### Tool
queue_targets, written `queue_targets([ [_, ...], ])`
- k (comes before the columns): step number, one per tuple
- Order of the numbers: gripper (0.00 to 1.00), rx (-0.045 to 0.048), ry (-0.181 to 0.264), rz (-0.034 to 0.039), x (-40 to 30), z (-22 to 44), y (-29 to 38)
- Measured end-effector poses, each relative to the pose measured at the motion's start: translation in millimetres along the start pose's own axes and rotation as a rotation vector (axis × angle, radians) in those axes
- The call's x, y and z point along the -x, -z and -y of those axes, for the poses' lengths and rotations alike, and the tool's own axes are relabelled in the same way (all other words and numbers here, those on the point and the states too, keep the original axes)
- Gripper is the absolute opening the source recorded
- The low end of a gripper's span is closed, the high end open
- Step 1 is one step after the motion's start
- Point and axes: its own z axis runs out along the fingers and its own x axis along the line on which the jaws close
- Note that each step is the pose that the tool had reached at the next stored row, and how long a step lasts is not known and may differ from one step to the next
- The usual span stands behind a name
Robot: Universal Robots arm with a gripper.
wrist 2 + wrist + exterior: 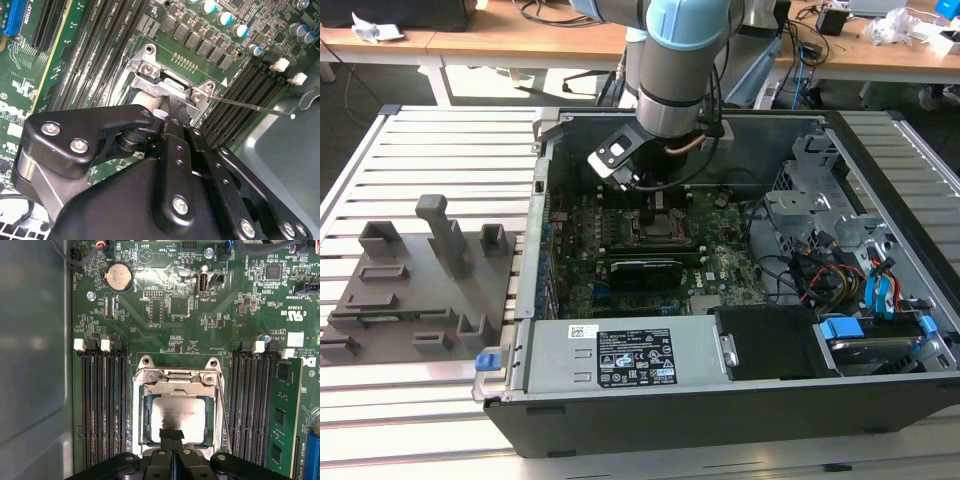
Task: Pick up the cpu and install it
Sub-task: 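Close the cpu cover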
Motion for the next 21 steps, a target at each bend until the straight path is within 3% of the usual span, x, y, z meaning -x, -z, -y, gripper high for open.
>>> queue_targets([
  [7, 0.11, -0.0006, 0.0, 0.0005, 0.2, 2.9, -5.3],
  [9, 0.11, -0.0003, 0.0, 0.0004, 0.3, -2.4, -5.0],
  [11, 0.11, 0.0, 0.0, 0.0002, 0.5, -13.3, -4.2],
  [13, 0.11, 0.0003, 0.0, -0.0004, 0.4, -17.0, -2.9],
  [21, 0.11, -0.0019, 0.0, 0.0008, -0.1, -18.4, 21.1],
])
